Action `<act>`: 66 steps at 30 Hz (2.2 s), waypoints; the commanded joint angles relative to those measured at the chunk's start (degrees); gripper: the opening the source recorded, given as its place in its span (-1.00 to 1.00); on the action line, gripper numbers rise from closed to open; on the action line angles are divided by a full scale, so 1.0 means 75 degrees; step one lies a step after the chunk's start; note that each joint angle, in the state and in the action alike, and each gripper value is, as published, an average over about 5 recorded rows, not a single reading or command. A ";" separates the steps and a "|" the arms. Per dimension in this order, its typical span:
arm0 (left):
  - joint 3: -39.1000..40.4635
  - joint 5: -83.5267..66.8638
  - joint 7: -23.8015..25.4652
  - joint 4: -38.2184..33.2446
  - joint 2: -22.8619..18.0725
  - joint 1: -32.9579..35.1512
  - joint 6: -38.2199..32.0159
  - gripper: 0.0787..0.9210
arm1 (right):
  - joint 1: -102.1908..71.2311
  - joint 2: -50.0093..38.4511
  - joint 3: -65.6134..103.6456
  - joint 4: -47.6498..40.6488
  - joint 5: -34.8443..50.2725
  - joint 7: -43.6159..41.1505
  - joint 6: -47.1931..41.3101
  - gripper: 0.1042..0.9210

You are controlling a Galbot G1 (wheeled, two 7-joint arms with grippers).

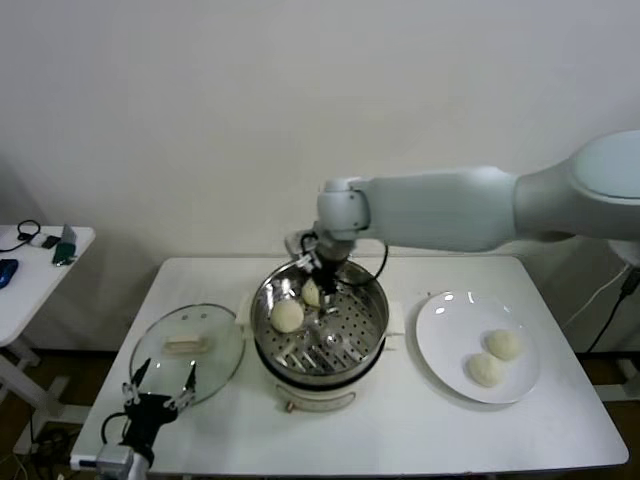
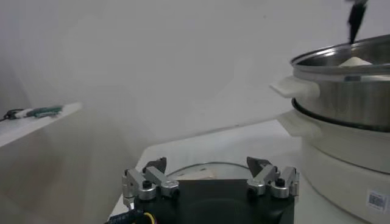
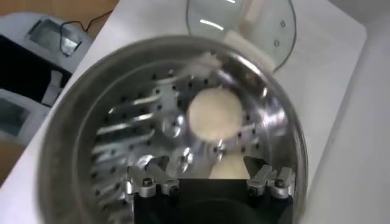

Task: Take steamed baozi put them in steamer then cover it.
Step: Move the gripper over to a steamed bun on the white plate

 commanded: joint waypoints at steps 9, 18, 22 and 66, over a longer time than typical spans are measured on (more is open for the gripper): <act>0.0016 0.0013 0.0003 0.0079 -0.0008 -0.0020 -0.0022 0.77 | 0.1299 -0.4794 -0.2009 0.1452 -0.2072 -0.0778 0.0822 0.76; -0.0028 0.0048 0.0012 0.0025 -0.0095 -0.0015 0.0013 0.77 | -0.1421 -0.5519 -0.0276 0.1077 -0.3343 -0.0425 0.0495 0.76; -0.0042 0.0084 0.0009 0.0036 -0.0147 0.0016 0.0002 0.77 | -0.2331 -0.5505 0.0412 0.0683 -0.3800 -0.0356 0.0477 0.76; -0.0012 0.0237 0.0026 0.0135 -0.0219 -0.0030 0.0017 0.77 | -0.3677 -0.4846 0.2062 -0.0530 -0.4147 -0.0497 0.0695 0.49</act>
